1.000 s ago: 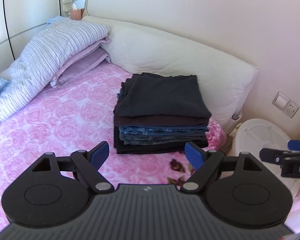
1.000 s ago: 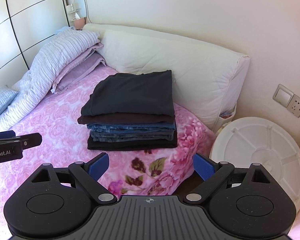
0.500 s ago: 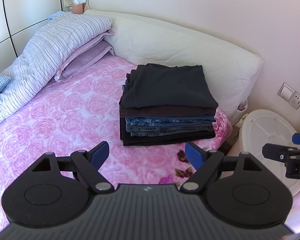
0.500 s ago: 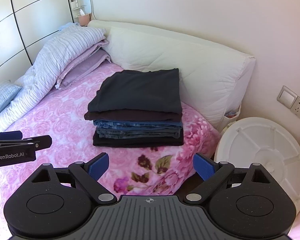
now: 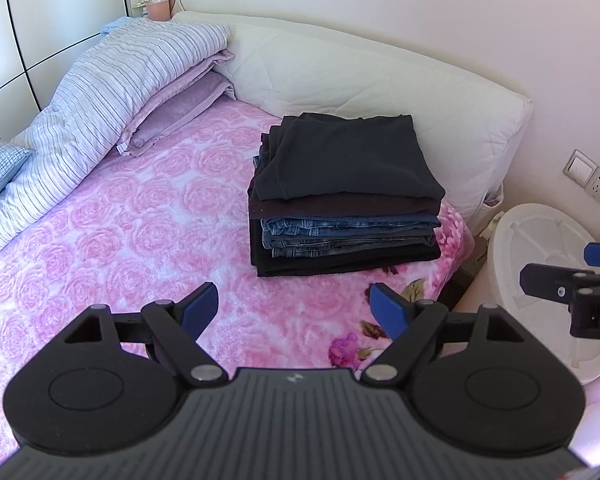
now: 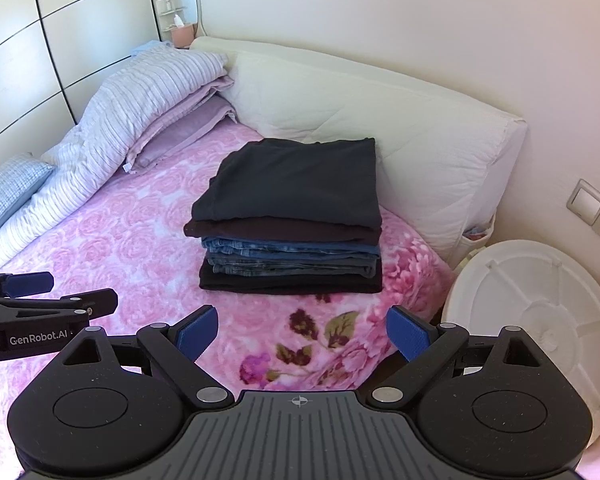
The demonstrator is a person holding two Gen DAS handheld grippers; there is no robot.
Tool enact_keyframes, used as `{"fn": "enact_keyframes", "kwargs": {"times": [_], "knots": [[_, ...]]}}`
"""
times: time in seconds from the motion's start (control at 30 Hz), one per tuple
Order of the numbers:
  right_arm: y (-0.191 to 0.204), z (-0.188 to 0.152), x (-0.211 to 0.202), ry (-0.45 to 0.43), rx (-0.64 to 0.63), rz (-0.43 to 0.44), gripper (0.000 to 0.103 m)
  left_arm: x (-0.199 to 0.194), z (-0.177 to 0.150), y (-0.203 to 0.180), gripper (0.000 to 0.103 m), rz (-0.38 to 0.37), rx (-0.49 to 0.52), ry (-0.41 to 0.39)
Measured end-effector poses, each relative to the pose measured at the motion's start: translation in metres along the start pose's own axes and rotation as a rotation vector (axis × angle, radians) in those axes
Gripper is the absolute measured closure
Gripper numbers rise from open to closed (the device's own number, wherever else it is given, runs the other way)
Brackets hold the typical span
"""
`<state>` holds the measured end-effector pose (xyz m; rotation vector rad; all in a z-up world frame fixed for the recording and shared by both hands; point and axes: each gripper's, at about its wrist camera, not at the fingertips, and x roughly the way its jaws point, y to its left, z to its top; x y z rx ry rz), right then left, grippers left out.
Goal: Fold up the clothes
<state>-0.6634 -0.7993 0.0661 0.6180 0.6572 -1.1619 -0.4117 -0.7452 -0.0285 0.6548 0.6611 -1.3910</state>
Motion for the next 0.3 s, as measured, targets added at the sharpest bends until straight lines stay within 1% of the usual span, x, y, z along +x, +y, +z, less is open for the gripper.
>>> {"fn": "enact_keyframes", "kwargs": {"times": [0.17,0.3], "knots": [[-0.0002,0.0014,0.0001,-0.004,0.001,0.007,0.009,-0.0013,0.0020,-0.0023,0.022,0.005,0.010,-0.002],[-0.0026,0.0029,0.0012,-0.007,0.005,0.014,0.009,-0.0039,0.0023,-0.0054,0.022,-0.011,0.017,-0.018]]}}
